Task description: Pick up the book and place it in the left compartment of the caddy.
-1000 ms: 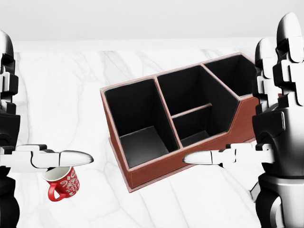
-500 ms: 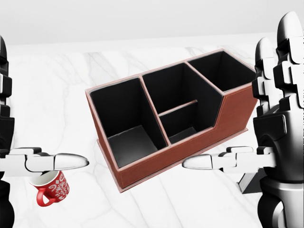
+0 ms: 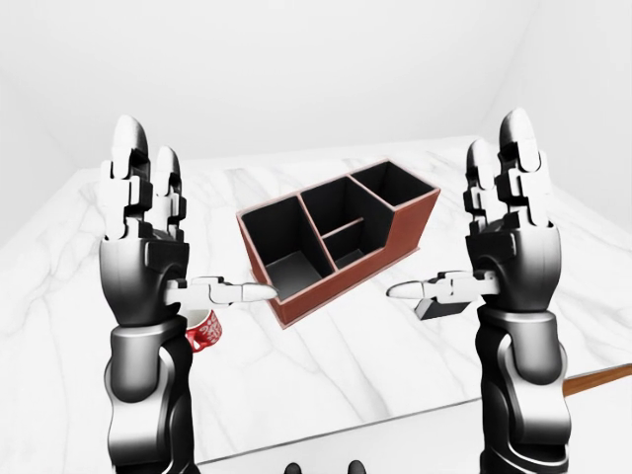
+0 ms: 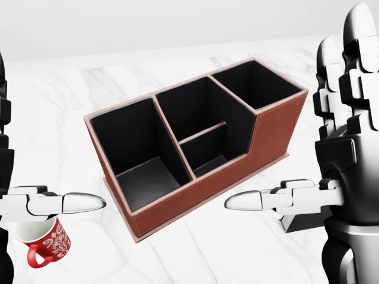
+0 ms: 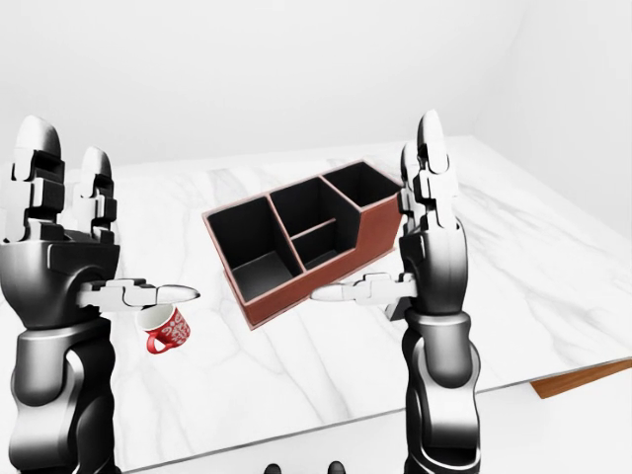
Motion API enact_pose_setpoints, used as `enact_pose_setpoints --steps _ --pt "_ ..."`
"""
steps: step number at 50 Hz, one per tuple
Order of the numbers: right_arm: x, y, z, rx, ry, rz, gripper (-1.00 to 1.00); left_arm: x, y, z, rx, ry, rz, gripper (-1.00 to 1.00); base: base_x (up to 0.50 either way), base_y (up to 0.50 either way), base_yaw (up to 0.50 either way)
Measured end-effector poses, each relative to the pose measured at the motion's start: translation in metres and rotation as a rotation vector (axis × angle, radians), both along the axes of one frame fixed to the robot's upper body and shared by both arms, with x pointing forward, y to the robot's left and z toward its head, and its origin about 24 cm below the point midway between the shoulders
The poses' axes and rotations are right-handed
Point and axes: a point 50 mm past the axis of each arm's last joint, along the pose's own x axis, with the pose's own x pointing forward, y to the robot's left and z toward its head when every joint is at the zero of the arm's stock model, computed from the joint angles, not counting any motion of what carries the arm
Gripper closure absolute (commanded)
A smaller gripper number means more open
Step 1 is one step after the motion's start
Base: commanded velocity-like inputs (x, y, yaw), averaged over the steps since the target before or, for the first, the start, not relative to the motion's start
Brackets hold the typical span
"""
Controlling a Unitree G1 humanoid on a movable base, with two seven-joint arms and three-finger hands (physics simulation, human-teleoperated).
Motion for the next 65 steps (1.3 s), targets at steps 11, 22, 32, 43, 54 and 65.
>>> enact_pose_setpoints --steps 11,22,32,43,54,65 --pt "-0.008 -0.002 0.018 -0.197 -0.082 -0.033 -1.00 -0.001 0.003 0.000 -0.001 -0.001 0.007 -1.00 0.00 0.00 0.00" --pt "-0.013 0.000 0.029 -0.566 -0.096 -0.080 -1.00 -0.002 0.005 -0.002 -0.003 0.007 0.012 -1.00 0.00 0.00 0.00" --pt "-0.009 -0.006 0.031 -0.904 0.008 -0.160 -1.00 -0.002 0.005 -0.003 -0.006 0.016 0.014 -1.00 0.00 0.00 0.00" --pt "-0.013 -0.027 0.049 -1.097 0.039 -0.425 -1.00 -0.002 0.007 -0.004 -0.008 0.019 0.018 -1.00 0.00 0.00 0.00" --pt "-0.012 -0.044 0.055 -1.166 0.096 -0.610 -1.00 -0.002 0.008 -0.005 -0.011 0.025 0.020 -1.00 0.00 0.00 0.00" --pt "-0.004 -0.059 0.042 -1.178 0.221 -0.655 -1.00 -0.001 0.009 -0.007 -0.013 0.032 0.022 -1.00 0.00 0.00 0.00"
